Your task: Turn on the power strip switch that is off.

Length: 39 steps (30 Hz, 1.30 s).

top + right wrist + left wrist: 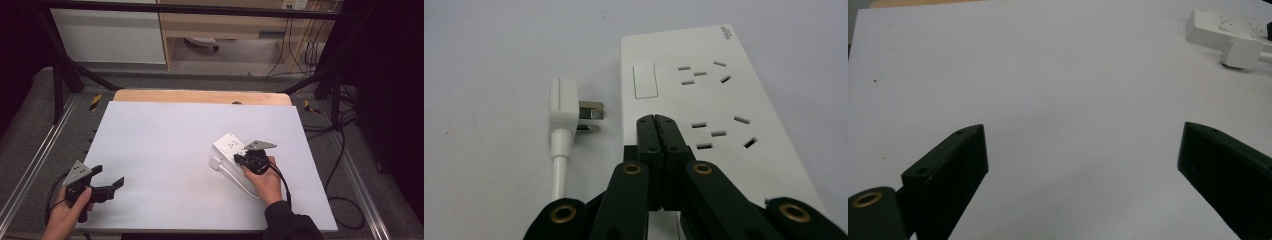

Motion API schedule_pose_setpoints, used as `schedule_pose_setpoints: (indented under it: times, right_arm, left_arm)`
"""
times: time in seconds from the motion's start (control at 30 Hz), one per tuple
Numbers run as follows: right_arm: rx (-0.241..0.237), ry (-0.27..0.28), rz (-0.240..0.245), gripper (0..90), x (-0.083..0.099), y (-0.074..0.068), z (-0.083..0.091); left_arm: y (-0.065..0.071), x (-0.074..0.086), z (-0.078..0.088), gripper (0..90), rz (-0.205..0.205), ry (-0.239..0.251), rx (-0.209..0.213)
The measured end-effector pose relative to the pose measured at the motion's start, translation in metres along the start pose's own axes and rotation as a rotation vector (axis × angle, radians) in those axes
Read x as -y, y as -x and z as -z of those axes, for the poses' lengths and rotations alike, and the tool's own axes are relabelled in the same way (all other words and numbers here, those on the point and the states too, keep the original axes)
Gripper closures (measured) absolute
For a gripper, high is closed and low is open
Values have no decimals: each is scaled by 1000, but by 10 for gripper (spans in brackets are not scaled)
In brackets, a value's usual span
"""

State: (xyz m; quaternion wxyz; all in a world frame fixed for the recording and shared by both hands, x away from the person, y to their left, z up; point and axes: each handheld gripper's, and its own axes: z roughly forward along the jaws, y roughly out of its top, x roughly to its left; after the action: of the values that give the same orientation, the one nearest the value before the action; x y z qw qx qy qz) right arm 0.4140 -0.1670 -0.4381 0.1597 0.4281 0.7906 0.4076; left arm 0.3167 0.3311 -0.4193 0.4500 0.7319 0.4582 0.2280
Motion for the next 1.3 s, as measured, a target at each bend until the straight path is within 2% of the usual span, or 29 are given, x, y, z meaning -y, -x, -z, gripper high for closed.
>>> schedule_pose_setpoints:
  times: [1.3]
  right_arm:
    - [2,0,-2,900,-2,1,0]
  left_arm:
    - [-1,0,0,61,-1,5,-5]
